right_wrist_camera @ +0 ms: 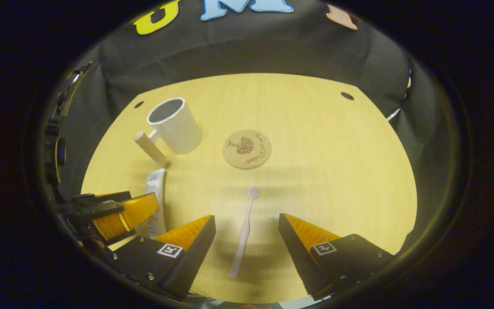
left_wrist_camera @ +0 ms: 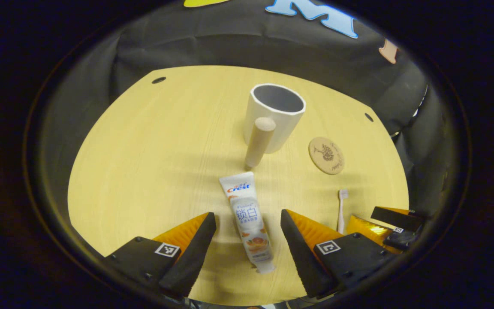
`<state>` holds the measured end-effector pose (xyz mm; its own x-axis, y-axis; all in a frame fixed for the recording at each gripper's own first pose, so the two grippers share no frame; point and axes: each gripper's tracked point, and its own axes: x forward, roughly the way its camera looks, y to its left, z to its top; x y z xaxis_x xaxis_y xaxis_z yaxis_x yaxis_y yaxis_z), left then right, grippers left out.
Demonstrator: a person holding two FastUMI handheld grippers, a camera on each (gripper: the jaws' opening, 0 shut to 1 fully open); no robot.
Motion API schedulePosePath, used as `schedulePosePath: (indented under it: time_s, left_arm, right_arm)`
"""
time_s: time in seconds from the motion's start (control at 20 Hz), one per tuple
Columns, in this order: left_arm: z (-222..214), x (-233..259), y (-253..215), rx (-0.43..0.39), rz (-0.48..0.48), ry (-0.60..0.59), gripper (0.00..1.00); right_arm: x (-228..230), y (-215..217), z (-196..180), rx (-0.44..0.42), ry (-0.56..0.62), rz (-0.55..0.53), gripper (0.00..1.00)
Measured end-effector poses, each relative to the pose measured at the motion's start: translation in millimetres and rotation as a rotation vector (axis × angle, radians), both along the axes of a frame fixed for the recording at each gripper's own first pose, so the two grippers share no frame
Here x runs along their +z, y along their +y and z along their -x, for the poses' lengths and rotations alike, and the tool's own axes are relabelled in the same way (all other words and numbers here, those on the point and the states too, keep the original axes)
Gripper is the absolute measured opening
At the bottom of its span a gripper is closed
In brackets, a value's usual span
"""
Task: Put the toothbrush and toothpaste on the desktop into the cup, then pick up the cup and place it on the coaster on the desktop.
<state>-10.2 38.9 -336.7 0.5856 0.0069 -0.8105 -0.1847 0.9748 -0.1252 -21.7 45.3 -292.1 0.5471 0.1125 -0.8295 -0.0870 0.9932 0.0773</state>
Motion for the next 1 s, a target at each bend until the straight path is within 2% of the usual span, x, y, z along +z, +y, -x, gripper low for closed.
schedulePosePath:
  time_s: [0.15,0.35,0.7,0.85,1.0]
  left_arm:
    - [-0.3,-18.7,3.6,0.016,-0.006,0.059,0.99]
    - [3.9,-34.8,9.1,0.053,-0.010,0.132,1.00]
    - [7.0,-36.4,11.2,0.026,-0.086,0.192,0.97]
    - [6.2,-35.7,10.3,0.011,-0.086,0.231,0.95]
    - [4.5,-35.2,8.1,-0.029,-0.081,0.279,0.94]
  right_arm:
    - [-20.3,1.7,5.3,-0.014,0.084,0.000,0.94]
    - [-30.8,-0.7,5.4,-0.024,0.134,0.024,0.94]
    - [-42.2,-4.5,9.7,-0.028,0.191,0.063,0.93]
    - [-44.5,-3.5,14.1,-0.028,0.270,0.070,0.97]
    - [-41.7,-2.4,13.3,-0.028,0.367,0.080,0.93]
